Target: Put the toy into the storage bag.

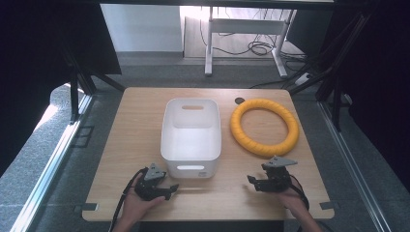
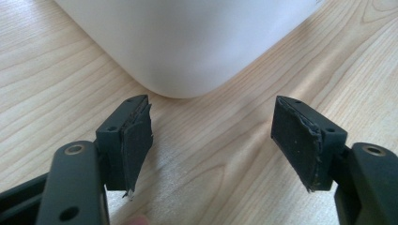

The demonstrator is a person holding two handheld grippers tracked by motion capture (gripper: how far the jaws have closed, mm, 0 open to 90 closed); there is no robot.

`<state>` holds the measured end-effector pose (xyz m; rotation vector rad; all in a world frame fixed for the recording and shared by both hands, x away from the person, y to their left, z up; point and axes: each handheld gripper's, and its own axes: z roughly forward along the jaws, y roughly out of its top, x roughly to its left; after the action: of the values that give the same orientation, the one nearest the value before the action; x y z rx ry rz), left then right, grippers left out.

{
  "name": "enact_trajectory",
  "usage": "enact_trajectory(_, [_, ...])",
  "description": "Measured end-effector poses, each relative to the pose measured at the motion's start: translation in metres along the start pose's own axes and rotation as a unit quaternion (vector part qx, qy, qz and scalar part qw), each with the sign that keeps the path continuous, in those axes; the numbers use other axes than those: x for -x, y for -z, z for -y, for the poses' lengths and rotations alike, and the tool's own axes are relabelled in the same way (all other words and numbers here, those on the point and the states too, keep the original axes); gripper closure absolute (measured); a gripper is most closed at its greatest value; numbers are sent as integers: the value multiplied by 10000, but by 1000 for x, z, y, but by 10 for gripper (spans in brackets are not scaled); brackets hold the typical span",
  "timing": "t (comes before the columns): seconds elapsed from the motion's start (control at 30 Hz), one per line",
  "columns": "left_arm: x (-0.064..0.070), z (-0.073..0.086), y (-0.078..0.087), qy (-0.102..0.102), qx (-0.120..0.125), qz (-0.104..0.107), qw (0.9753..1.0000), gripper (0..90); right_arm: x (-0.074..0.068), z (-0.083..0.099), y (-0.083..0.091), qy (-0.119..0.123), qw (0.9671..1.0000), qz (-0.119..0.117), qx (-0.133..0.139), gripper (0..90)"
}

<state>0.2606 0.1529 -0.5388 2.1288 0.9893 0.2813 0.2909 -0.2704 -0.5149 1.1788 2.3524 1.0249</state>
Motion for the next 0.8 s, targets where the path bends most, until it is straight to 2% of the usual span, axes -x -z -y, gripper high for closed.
enact_trajectory(0.13, [0,1,1,-8,7,-5,10000,294,0,-1,-1,-9,10000,-47,-31,258])
enact_trajectory(0.17, [0,1,2,-20,28,8,10000,294,-3,-1,1,231,9997,3,-63,259])
enact_trajectory(0.23, [1,0,3,-29,47,5,10000,293,-5,-1,2,350,9993,56,-116,248])
enact_trajectory(0.47, [2,-1,3,-27,57,5,10000,294,-5,-2,2,430,9990,6,-143,240])
enact_trajectory(0.63, [2,-1,2,-58,3,21,10000,294,-3,-1,1,469,9986,-194,-114,200])
enact_trajectory(0.8, [1,-1,3,-53,37,16,10000,293,-5,-3,0,510,9984,-189,-143,194])
